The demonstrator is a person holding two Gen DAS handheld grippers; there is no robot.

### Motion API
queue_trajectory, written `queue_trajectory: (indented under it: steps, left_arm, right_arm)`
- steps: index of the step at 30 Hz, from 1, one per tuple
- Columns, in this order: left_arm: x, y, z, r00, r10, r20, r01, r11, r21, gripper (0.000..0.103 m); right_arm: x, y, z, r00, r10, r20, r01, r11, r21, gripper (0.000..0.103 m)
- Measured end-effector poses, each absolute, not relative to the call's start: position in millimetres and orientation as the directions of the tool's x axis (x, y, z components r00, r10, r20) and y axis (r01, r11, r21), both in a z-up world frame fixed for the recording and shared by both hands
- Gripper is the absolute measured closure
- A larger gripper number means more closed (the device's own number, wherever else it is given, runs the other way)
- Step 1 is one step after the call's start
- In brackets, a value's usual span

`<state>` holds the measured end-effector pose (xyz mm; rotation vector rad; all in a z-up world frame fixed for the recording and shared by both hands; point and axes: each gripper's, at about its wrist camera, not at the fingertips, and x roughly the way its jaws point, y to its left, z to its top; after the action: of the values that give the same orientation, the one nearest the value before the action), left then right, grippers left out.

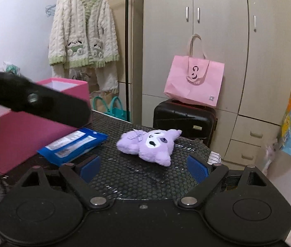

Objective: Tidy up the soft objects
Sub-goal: 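Grasp the purple plush toy with the left gripper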

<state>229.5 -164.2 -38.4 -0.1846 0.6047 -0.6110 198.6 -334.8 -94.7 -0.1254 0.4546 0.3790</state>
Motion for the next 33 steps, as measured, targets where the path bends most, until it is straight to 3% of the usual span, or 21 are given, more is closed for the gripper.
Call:
queue_trajectory:
  steps: [6,11,16,24,29,33]
  left_arm:
    - [261,-186,-67,0.722,-0.467,-0.511,0.381,0.884,-0.270,0.004]
    - [294,-191,-91,0.702,-0.435,-0.564,0.276,0.896,-0.348,0.004]
    - [311,-199,-104,0.722,-0.365,-0.587,0.216,0.926,-0.310,0.005]
    - [325,-203,-122,0.692,-0.387,-0.610,0.210,0.916,-0.342,0.007]
    - [321,-206,-122,0.693,-0.391,-0.606,0.249,0.918,-0.307,0.025]
    - [316,-206,-116,0.664,-0.436,-0.608,0.289,0.899,-0.330,0.034]
  right_arm:
    - [247,-337,-113,0.787,0.365,-0.498,-0.440,0.897,-0.039,0.010]
    - [280,-338,-130,0.763,0.398,-0.509,-0.482,0.875,-0.038,0.010]
    - [300,-332,-142,0.731,0.418,-0.539,-0.524,0.850,-0.051,0.010]
    - [306,-321,-144,0.697,0.450,-0.559,-0.581,0.811,-0.071,0.012]
    - [306,-320,-143,0.693,0.455,-0.558,-0.583,0.810,-0.063,0.025]
    - [304,-322,-142,0.698,0.449,-0.557,-0.570,0.820,-0.052,0.027]
